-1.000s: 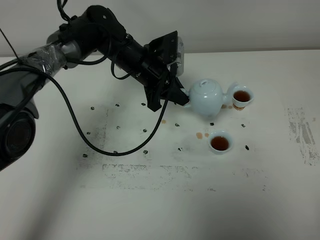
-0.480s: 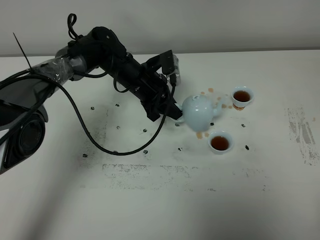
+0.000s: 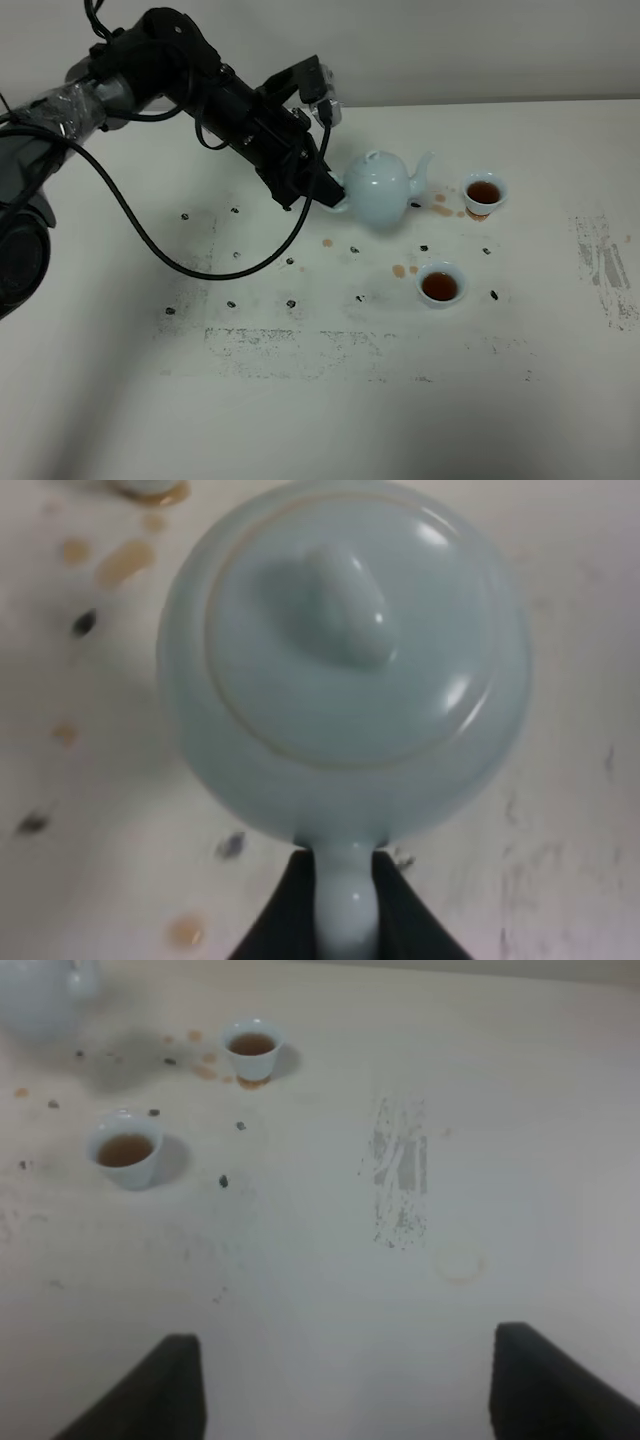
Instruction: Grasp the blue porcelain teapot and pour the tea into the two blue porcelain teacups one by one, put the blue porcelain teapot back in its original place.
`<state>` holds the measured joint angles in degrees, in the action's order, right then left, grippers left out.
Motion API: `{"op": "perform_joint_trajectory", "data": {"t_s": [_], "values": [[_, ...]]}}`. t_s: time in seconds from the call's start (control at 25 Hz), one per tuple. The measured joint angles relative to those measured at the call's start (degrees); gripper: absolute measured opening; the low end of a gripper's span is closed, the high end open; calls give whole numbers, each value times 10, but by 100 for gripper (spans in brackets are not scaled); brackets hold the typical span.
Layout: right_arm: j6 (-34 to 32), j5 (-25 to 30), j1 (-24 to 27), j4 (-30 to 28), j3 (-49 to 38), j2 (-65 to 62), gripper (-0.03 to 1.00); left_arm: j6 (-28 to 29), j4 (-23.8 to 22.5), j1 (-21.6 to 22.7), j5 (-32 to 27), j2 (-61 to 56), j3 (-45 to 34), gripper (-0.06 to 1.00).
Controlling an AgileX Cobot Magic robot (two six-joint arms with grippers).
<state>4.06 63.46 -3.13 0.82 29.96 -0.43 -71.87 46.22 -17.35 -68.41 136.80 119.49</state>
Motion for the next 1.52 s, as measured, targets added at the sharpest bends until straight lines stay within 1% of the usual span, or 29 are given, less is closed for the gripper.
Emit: {"op": "perform_joint_trajectory", "data": {"t_s": [0.08,0.16,0.4,0.64,0.72,1.28,1.52], "values": [[0,0,0,0,0,0,58,22,-21,5,0,-12,0,0],[0,0,0,0,0,0,58,37,-28,8,0,-27,0,0],[0,0,0,0,0,0,58,46,-10,11,0,-58,0,0],[0,0,0,0,0,0,58,5,17,11,0,-59,0,0],[0,0,0,0,0,0,58,2,25,11,0,-59,0,0],[0,0,0,0,0,0,58,0,30,11,0,-59,0,0],[0,0,0,0,0,0,58,-1,51,11,0,-59,0,0]]}}
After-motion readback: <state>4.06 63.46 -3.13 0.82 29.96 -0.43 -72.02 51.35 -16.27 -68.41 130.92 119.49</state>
